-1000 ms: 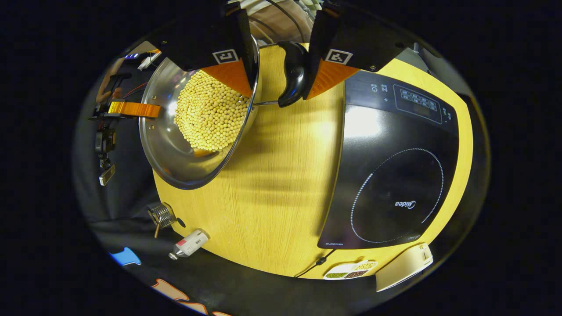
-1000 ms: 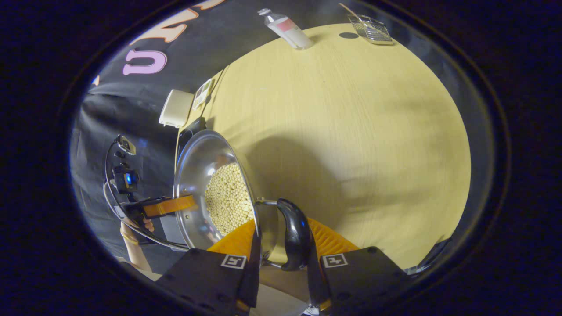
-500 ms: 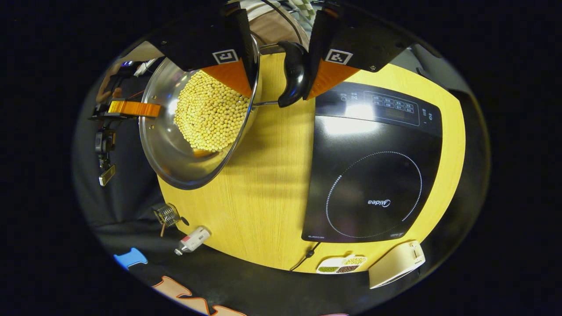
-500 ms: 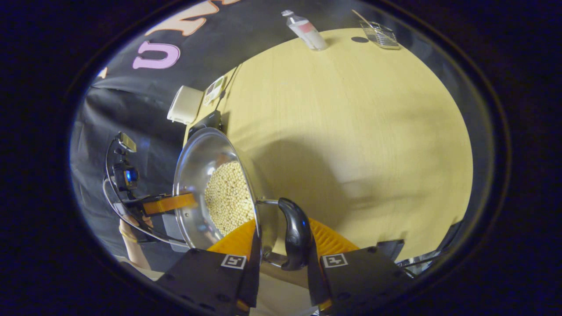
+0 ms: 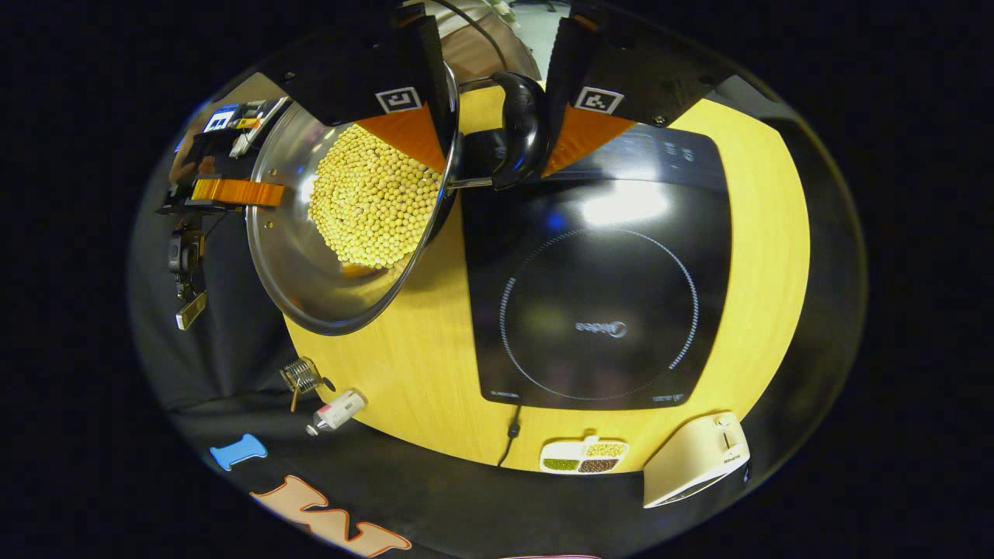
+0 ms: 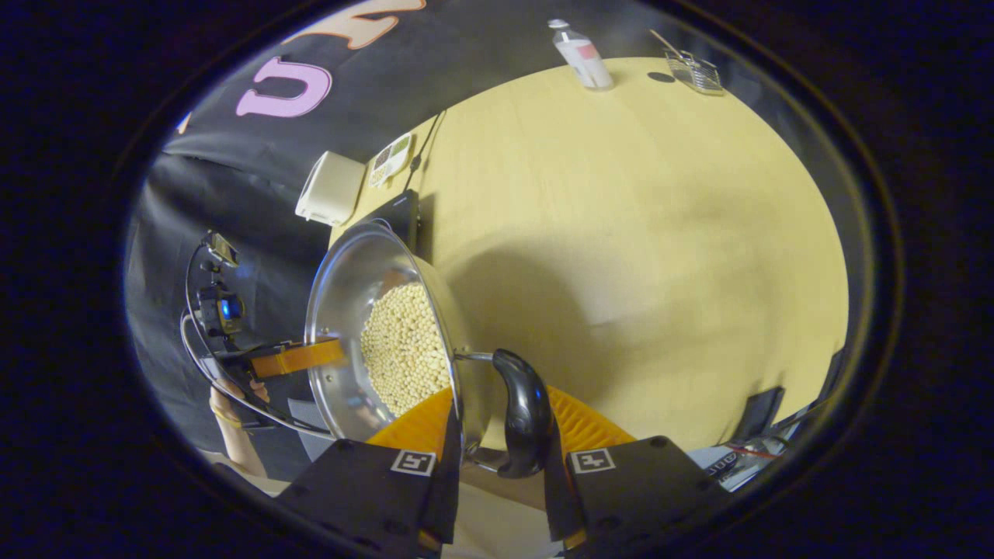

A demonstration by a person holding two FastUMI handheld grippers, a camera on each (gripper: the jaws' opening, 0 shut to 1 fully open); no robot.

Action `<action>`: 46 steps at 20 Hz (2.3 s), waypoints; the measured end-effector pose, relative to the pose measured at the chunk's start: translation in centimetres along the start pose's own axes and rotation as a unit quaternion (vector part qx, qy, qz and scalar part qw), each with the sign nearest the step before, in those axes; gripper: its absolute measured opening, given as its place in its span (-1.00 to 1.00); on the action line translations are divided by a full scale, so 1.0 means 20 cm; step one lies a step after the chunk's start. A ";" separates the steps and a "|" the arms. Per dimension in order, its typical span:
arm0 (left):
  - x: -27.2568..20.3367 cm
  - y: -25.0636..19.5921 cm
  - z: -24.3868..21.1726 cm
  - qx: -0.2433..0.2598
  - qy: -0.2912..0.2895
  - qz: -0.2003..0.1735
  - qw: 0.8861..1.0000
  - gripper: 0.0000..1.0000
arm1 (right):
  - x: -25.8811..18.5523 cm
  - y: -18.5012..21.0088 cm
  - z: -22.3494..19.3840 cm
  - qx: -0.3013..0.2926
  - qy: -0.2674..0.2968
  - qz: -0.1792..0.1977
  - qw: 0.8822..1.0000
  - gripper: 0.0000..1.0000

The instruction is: First push the handle of the pot to place it horizontally, then grasp the pot with both hands and set it on the induction cooktop.

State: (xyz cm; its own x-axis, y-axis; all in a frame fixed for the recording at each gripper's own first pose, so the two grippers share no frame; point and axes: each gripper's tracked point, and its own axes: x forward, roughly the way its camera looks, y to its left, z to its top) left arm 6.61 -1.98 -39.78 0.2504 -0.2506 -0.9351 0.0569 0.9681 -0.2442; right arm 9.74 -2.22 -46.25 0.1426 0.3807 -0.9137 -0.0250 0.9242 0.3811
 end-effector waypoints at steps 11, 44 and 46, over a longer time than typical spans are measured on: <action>0.01 -0.01 0.02 0.018 -0.034 0.005 0.999 0.14 | 0.01 -0.01 0.01 -0.008 -0.035 0.004 0.999 -0.04; -0.04 -0.01 -0.01 0.018 -0.079 0.068 0.994 0.20 | 0.08 -0.06 0.13 -0.047 -0.084 0.016 0.995 -0.04; -0.04 -0.01 0.00 0.020 -0.081 0.068 0.994 0.22 | 0.08 -0.06 0.13 -0.051 -0.085 0.017 0.995 -0.03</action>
State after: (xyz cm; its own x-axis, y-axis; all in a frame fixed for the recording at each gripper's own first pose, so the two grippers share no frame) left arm 6.32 -2.03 -38.92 0.4105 -0.1169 -0.9043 0.0507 0.9931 -0.1054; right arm 12.63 -2.79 -47.84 0.3054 0.4087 -0.8601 -0.1309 0.9126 0.3872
